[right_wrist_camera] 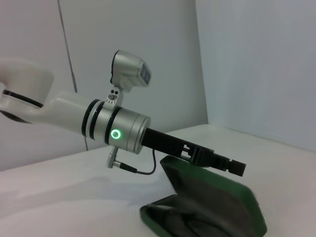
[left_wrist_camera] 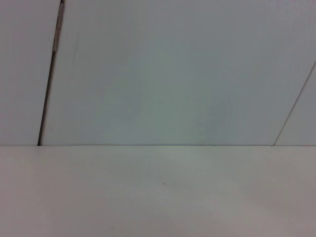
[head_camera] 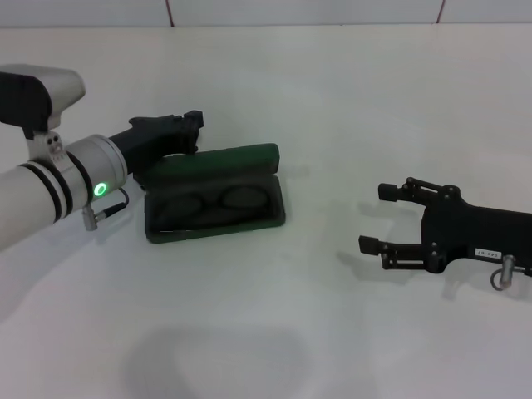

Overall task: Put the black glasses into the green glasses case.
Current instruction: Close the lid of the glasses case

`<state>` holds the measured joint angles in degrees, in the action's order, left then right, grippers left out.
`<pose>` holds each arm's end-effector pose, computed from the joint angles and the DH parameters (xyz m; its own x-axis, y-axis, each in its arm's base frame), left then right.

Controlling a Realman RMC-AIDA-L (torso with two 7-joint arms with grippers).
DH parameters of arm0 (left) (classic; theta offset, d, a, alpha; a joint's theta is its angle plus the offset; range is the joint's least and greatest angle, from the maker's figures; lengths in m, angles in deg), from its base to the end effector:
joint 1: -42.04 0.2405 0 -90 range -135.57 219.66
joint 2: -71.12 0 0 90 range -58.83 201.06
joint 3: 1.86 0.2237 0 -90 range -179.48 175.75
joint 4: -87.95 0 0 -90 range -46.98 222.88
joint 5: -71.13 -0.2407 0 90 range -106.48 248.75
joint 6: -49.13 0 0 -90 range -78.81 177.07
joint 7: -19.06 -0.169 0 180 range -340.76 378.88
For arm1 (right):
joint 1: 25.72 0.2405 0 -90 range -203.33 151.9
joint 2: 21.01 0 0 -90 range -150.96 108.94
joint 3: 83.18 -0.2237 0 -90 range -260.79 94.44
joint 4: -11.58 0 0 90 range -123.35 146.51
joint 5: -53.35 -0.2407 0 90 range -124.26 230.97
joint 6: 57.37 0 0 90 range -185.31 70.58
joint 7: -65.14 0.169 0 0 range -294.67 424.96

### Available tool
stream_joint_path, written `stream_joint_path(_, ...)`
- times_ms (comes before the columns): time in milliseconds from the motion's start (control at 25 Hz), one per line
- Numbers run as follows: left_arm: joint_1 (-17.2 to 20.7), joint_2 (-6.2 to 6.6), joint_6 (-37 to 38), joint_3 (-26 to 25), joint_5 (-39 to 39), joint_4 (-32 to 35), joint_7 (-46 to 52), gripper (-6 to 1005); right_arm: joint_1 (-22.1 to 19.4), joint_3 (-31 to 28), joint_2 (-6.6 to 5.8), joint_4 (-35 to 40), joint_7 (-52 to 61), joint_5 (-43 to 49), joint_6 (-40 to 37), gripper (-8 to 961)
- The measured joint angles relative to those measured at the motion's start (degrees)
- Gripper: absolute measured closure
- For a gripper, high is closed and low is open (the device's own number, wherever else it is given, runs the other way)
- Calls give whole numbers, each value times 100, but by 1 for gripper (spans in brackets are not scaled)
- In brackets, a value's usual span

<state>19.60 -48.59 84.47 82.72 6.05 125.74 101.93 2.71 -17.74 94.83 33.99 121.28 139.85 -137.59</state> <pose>-0.2668 0.4041 -0.0611 0.5847 0.4801 0.6540 0.8059 -0.4368 -0.3998 0.2496 0.3296 -0.0580 0.8314 -0.1521 -0.5344 -0.3052 -0.9288 -0.2104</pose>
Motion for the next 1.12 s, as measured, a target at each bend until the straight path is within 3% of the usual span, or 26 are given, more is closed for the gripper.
stream_joint_path(560, 78, 36, 283, -105, -15, 34, 245, 998, -4, 57, 6, 0, -9, 8, 34, 73)
stream_joint_path(880, 6, 389, 895, -137, -686, 301, 2095, 998, -38, 57, 9, 24, -15, -14, 34, 73)
stream_joint_path(1000, 163, 549, 1190, -178, -1274, 835, 2808, 998, -60, 57, 9, 44, -15, -19, 33, 73)
stream_joint_path(1120, 416, 777, 1972, -476, -1674, 1522, 3306, 998, -66, 52, 6, 45, -15, -16, 33, 73)
